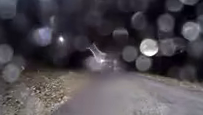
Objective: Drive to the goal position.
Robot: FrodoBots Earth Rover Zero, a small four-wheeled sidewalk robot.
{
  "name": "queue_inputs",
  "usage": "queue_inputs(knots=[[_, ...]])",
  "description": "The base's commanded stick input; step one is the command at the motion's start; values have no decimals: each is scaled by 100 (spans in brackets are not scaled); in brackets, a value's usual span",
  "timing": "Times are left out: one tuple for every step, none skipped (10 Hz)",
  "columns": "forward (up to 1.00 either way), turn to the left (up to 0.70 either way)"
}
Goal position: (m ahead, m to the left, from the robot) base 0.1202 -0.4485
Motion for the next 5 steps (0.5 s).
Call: queue_inputs(knots=[[0, -45], [0, -45], [0, -45], [0, -45], [0, -45]])
